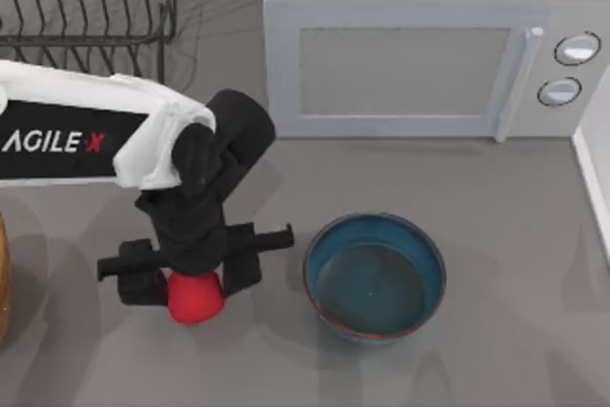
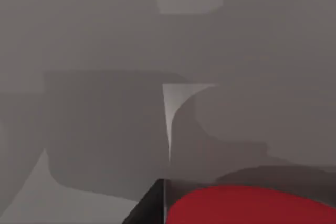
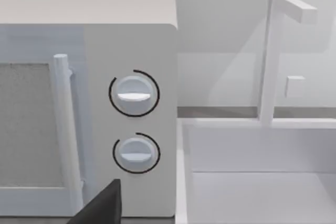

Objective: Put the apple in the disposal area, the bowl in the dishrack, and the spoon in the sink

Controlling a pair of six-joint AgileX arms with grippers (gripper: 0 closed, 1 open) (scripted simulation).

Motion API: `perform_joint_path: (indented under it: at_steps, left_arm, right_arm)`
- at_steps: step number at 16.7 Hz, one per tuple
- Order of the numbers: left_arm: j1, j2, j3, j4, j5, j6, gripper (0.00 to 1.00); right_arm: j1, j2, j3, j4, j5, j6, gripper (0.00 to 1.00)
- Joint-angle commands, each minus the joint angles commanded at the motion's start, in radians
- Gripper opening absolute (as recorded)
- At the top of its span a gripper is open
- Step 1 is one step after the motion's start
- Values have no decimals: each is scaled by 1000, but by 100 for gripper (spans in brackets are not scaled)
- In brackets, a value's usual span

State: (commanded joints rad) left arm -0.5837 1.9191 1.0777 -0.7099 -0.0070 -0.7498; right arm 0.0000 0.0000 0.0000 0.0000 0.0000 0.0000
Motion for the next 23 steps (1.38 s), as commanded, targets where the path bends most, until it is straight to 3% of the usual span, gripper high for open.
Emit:
perform_joint_path:
  at_steps: [11,19,23]
  left_arm:
    - [2,-27,18,-38,-15,11,0]
    - [0,-144,224,-377,-15,5,0]
    - [0,-165,249,-410,-15,7,0]
  right_arm:
    - [0,0,0,0,0,0,100]
    - [0,0,0,0,0,0,100]
    - [0,0,0,0,0,0,100]
